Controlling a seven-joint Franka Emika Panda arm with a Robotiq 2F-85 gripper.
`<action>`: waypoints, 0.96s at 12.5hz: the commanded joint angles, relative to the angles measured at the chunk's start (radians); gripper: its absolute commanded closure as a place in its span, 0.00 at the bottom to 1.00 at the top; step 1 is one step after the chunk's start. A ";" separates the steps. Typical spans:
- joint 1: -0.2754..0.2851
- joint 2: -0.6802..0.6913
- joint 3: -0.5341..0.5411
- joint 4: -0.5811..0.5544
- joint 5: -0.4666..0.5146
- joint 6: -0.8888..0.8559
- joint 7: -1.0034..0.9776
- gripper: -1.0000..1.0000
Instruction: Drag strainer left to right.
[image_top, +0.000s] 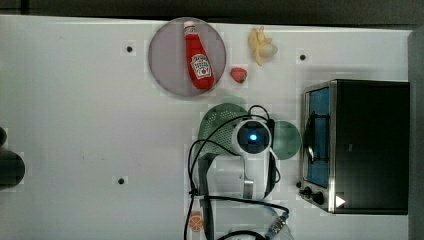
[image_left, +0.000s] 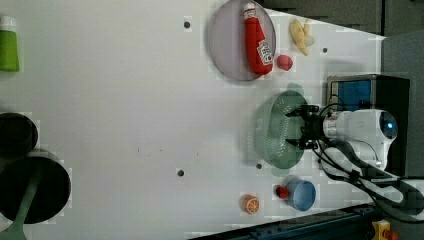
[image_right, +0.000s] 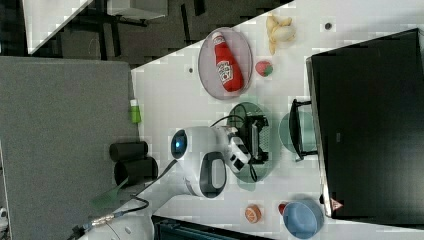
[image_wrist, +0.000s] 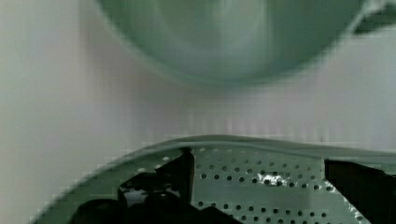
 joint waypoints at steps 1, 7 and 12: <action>-0.001 -0.009 -0.005 0.014 -0.008 0.016 -0.057 0.00; -0.001 -0.070 0.041 0.030 -0.008 -0.035 -0.237 0.00; -0.001 -0.297 0.137 0.125 0.001 -0.452 -0.330 0.00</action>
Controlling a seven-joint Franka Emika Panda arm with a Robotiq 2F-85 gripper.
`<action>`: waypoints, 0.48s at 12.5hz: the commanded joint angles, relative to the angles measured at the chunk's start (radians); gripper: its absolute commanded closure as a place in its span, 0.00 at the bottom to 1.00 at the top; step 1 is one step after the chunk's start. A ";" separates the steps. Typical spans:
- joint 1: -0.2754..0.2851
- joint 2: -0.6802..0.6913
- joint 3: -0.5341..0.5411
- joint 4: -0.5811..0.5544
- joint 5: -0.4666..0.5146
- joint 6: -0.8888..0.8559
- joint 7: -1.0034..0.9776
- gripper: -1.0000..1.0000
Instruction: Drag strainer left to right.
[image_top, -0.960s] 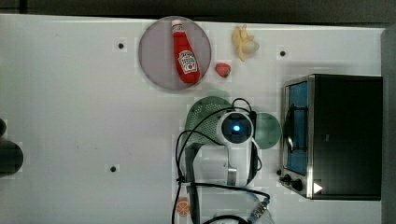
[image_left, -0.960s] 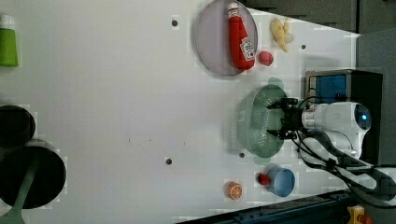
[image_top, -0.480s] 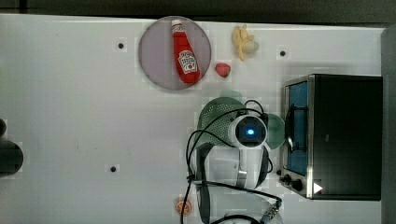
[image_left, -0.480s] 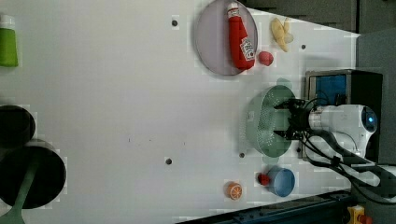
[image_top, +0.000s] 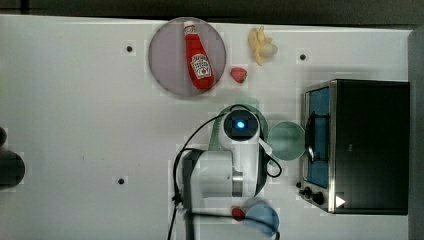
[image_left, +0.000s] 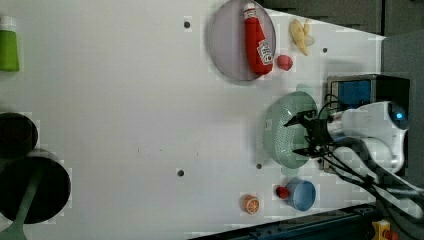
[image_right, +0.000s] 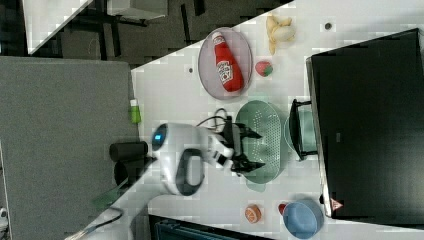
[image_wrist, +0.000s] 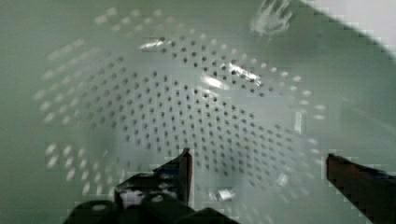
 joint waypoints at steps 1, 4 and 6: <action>0.008 -0.200 0.040 0.140 -0.002 -0.215 -0.113 0.00; 0.008 -0.343 0.049 0.233 0.079 -0.441 -0.287 0.00; 0.007 -0.429 0.035 0.284 0.166 -0.559 -0.397 0.00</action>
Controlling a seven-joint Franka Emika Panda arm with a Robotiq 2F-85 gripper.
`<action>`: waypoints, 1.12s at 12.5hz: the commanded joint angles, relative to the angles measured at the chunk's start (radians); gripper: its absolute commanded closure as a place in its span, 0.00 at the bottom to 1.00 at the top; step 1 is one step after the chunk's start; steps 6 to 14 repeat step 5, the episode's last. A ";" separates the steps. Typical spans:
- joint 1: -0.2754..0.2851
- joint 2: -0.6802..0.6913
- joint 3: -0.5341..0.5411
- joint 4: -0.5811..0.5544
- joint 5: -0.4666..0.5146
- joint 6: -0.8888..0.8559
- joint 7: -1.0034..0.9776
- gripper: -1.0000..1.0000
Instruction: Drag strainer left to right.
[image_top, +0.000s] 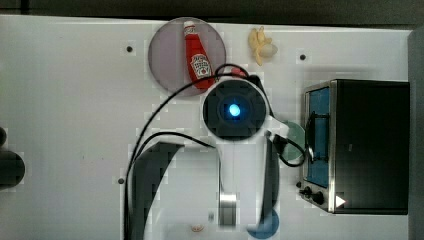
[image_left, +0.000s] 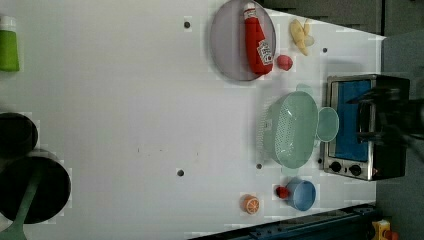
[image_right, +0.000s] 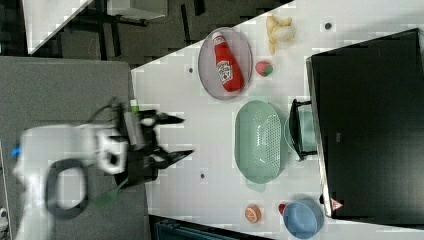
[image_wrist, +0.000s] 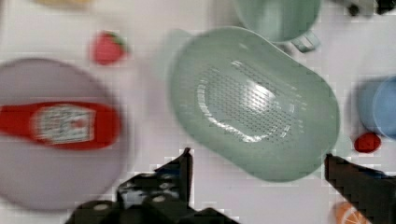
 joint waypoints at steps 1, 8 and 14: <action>0.000 -0.079 -0.039 0.026 0.086 -0.148 -0.235 0.00; 0.000 -0.167 -0.042 0.092 0.080 -0.316 -0.355 0.00; 0.000 -0.167 -0.042 0.092 0.080 -0.316 -0.355 0.00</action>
